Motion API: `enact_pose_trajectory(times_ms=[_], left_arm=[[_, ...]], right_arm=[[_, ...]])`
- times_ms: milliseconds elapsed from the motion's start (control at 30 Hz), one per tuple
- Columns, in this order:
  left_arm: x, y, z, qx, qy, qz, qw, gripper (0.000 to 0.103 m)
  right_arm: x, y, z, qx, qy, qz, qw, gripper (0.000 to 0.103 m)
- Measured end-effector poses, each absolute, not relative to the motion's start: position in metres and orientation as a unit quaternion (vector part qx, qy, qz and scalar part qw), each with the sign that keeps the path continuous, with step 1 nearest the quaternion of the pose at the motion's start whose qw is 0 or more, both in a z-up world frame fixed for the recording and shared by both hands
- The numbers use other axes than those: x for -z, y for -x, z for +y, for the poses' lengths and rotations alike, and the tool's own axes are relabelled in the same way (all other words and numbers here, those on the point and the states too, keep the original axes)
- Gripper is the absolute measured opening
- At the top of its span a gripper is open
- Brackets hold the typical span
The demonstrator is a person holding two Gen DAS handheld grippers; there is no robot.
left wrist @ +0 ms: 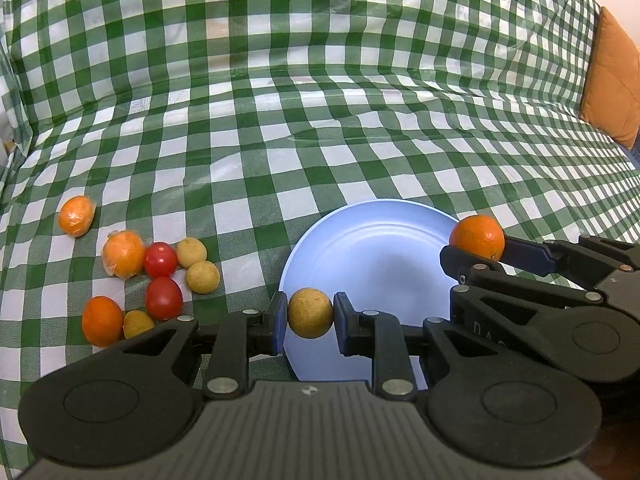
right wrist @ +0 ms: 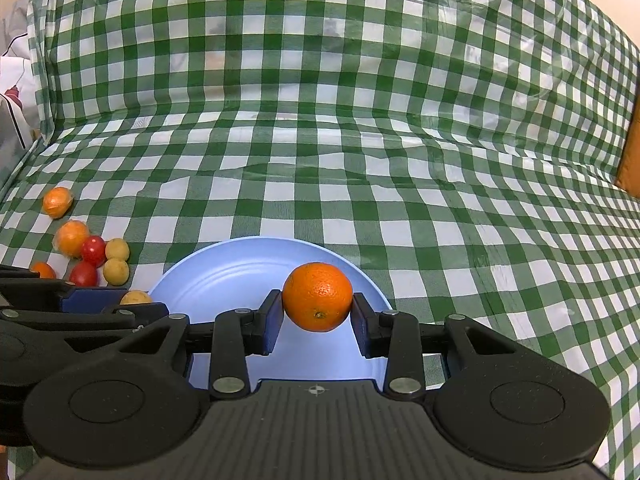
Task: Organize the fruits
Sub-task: 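Carry the orange and yellow fruit over the blue plate with both tools, then open the right tool to drop the orange while the left drops the yellow fruit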
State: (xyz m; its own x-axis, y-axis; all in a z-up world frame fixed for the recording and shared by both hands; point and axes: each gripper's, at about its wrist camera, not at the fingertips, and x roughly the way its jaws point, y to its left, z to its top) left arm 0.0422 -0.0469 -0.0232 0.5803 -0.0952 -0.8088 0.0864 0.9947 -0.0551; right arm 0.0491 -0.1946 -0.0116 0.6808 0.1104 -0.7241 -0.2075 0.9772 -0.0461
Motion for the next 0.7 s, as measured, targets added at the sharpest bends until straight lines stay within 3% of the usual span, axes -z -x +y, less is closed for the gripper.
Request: enact_pose_trajectory(times_ms=[700], left_arm=[[0.0202,-0.0412,-0.0489,0.06,0.012,0.449,0.891,0.027]], right_arm=[[0.0187,-0.0456,-0.1937,-0.083,0.059,0.387,0.916,0.039]])
